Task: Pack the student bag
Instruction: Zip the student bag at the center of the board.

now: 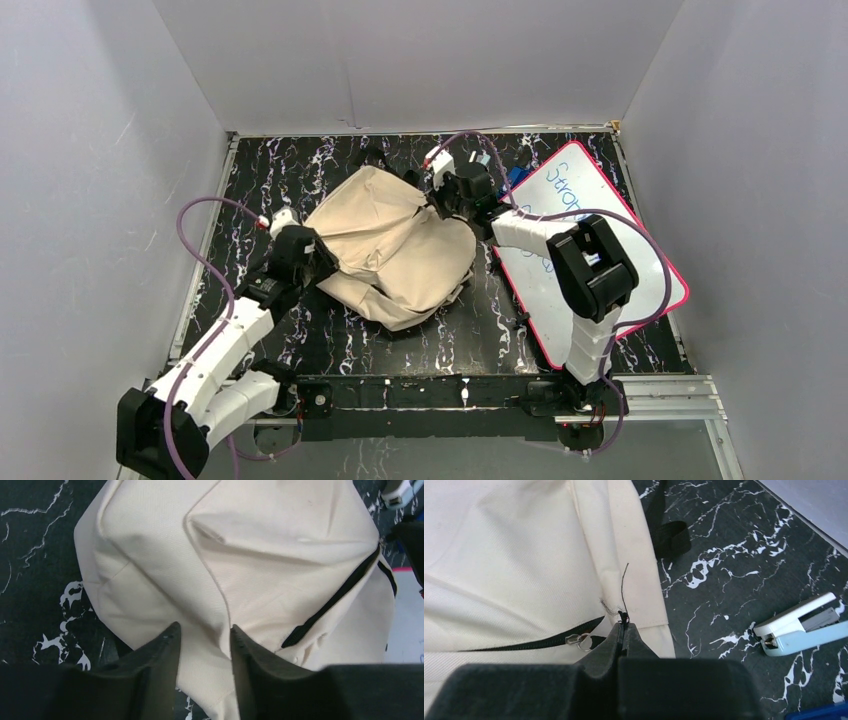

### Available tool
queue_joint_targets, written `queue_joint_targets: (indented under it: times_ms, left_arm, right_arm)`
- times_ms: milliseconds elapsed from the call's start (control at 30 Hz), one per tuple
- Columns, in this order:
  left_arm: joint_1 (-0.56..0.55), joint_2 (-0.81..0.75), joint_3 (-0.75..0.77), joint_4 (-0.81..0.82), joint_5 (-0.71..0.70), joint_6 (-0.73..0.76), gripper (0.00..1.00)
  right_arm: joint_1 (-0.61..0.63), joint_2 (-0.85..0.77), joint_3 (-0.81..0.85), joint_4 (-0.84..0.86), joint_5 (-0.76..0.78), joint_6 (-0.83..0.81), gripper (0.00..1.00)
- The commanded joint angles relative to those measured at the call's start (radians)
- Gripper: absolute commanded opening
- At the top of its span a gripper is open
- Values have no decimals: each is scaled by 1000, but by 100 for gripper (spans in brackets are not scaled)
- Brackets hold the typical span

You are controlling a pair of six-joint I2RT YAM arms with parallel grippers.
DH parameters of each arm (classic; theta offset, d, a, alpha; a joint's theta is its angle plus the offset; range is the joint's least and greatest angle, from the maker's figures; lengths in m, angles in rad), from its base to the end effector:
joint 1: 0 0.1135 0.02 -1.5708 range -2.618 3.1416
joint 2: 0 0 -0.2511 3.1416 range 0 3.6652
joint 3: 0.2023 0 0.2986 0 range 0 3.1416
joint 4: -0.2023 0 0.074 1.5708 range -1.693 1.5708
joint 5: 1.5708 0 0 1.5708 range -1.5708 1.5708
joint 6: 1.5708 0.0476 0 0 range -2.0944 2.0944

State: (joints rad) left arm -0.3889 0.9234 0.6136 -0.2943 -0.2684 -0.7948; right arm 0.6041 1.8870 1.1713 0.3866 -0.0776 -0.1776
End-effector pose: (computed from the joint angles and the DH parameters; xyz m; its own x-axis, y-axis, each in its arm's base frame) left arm 0.2492 -0.0885 0.2137 -0.4849 -0.5450 -0.6840 -0.2605 0.8366 -0.4819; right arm 0.3873 0.2718 0.1662 -0.1511 -0.3183 -0.9359 -0.6638 0.7342 -0.1425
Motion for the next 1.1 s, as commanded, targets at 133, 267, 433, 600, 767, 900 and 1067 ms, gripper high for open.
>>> queue_joint_targets:
  times_ms: [133, 267, 433, 600, 767, 900, 1067]
  left_arm:
    - [11, 50, 191, 63, 357, 280, 61]
    - [-55, 82, 227, 142, 433, 364, 66]
    - [-213, 225, 312, 147, 380, 512, 68]
    - [-311, 368, 364, 146, 229, 621, 70]
    - [-331, 416, 365, 155, 57, 683, 70]
    - [-336, 426, 355, 164, -30, 728, 70]
    - [-338, 404, 334, 172, -72, 757, 70]
  right_arm:
    - [-54, -139, -38, 80, -373, 94, 0]
    - [-54, -169, -40, 37, -455, 152, 0]
    - [-54, -204, -56, 15, -489, 206, 0]
    - [-54, -230, -68, 2, -506, 227, 0]
    - [-54, -249, -74, -15, -523, 234, 0]
    - [-54, -261, -76, -21, -549, 250, 0]
    - [-55, -273, -84, -34, -546, 248, 0]
